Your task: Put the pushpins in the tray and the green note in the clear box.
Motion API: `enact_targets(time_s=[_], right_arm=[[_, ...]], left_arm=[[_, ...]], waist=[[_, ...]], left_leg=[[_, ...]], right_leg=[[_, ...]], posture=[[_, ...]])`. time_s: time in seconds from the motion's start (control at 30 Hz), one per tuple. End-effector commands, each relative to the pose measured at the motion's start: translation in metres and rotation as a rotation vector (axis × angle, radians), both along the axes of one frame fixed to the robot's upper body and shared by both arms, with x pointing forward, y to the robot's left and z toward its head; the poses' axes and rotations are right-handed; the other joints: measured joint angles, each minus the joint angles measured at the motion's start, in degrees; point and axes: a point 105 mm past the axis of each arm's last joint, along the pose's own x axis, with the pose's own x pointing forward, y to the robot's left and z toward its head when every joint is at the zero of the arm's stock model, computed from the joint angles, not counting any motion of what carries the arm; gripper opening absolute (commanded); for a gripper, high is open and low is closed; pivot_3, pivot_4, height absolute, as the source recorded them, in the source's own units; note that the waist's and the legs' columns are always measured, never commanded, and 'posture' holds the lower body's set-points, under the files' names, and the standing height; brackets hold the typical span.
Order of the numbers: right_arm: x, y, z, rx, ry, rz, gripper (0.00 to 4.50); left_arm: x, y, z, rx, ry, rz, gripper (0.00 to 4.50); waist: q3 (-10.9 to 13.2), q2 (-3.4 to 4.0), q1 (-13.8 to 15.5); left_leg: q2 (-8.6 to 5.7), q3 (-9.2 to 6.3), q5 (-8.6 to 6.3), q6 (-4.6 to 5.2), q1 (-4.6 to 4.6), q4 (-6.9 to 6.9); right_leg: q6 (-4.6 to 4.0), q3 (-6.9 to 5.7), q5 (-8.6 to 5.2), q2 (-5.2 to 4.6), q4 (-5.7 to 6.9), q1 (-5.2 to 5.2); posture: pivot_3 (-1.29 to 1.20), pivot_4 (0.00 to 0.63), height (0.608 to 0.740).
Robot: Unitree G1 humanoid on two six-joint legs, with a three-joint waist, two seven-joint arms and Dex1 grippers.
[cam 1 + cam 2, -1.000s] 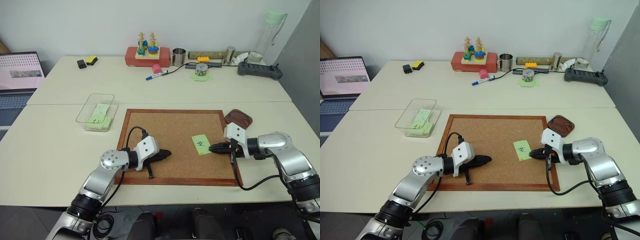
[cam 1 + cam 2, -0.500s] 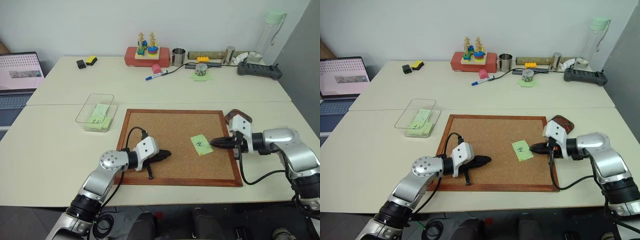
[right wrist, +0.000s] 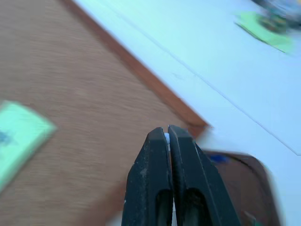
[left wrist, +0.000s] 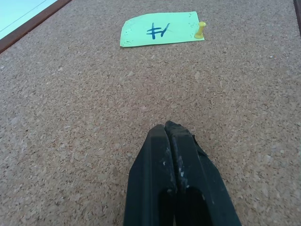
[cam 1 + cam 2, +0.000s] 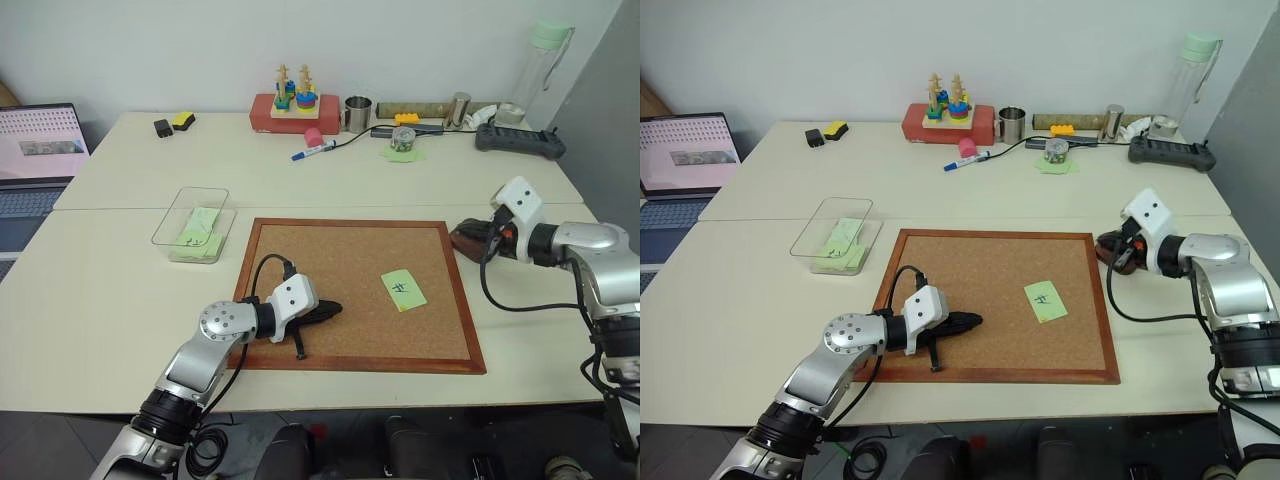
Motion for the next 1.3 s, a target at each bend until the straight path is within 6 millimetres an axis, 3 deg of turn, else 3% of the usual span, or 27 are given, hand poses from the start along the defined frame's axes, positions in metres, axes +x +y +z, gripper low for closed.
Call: enact_targets(time_s=[0.03,0.17,0.33,0.53,0.57,0.67,0.8,0.9,1.03,1.17,1.3], right_arm=[[0.016,-0.012,0.001,-0.031,-0.071,-0.108,0.03],[0.021,-0.014,-0.007,0.01,-0.059,-0.144,0.03],[0.024,-0.016,-0.006,0.016,-0.066,-0.153,0.94],[0.025,-0.017,0.012,0.025,-0.122,-0.154,2.12],[0.025,-0.018,0.015,0.02,-0.13,-0.155,2.12],[0.011,-0.003,0.026,0.007,-0.126,-0.009,2.79],[-0.021,0.032,0.022,-0.022,-0.07,0.231,2.79],[-0.053,0.06,0.008,-0.017,0.019,0.415,2.79],[-0.088,0.081,-0.012,-0.008,0.142,0.573,2.79],[-0.092,0.089,-0.032,-0.039,0.153,0.577,2.79],[-0.088,0.098,-0.04,-0.023,0.135,0.574,2.79]], left_arm=[[-0.01,0.005,-0.027,0.077,0.09,-0.006,0.0],[-0.01,0.005,-0.027,0.081,0.09,-0.007,0.0],[-0.01,0.006,-0.028,0.083,0.091,-0.002,0.0],[-0.012,0.006,-0.029,0.085,0.093,-0.005,0.0],[-0.012,0.006,-0.029,0.085,0.093,-0.005,0.0],[-0.012,0.006,-0.029,0.084,0.094,-0.006,0.0],[-0.012,0.006,-0.03,0.087,0.095,-0.007,0.0],[-0.013,0.006,-0.03,0.088,0.097,-0.011,0.0],[-0.012,0.005,-0.03,0.089,0.097,-0.015,0.0],[-0.012,0.005,-0.03,0.09,0.096,-0.018,0.0],[-0.011,0.004,-0.03,0.09,0.096,-0.018,0.0]], waist=[[0.0,0.0,0.0],[0.0,0.01,0.0],[0.0,0.03,0.0],[0.0,0.03,0.0],[0.0,0.03,0.0],[0.0,0.04,0.0],[-0.1,0.08,0.0],[-0.2,0.08,0.0],[-0.1,0.08,0.0],[-0.2,0.06,0.0],[-0.2,0.06,0.0]], left_leg=[[0.0,0.0,0.0,0.0,0.0,0.0],[-0.02,0.03,0.0,0.0,-0.01,0.03],[-0.01,0.03,0.0,0.0,0.0,0.03],[-0.02,0.03,0.0,0.01,0.0,0.02],[-0.02,0.03,0.0,0.01,0.0,0.02],[-0.02,0.03,0.0,0.01,0.0,0.02],[-0.01,-0.01,-0.01,0.02,-0.02,0.01],[0.01,-0.08,-0.02,0.03,-0.01,0.02],[0.0,-0.07,-0.02,0.03,-0.02,0.04],[0.01,-0.05,-0.02,0.04,0.01,0.06],[0.02,-0.03,-0.02,0.03,0.03,0.05]], right_leg=[[0.0,0.0,0.0,0.0,0.0,0.01],[0.0,0.04,0.0,-0.01,0.01,0.01],[0.0,0.03,0.0,0.0,0.02,0.01],[0.0,0.04,0.0,0.0,0.02,0.01],[0.0,0.04,0.0,0.0,0.02,0.01],[0.0,0.04,0.0,0.0,0.02,0.01],[0.01,0.0,0.0,0.0,0.0,0.01],[0.01,-0.05,0.0,0.01,0.01,0.03],[0.02,-0.01,-0.01,0.0,-0.01,0.03],[0.15,-0.01,-0.08,0.0,-0.04,0.04],[0.16,-0.02,-0.09,0.01,-0.02,0.05]], posture=[[0.0,0.15,0.74],[0.0,0.15,0.74],[0.0,0.15,0.74],[0.0,0.15,0.74],[0.0,0.15,0.74],[0.0,0.15,0.74],[0.0,0.15,0.74],[0.0,0.15,0.74],[0.0,0.15,0.74],[0.0,0.15,0.74],[0.0,0.15,0.74]])
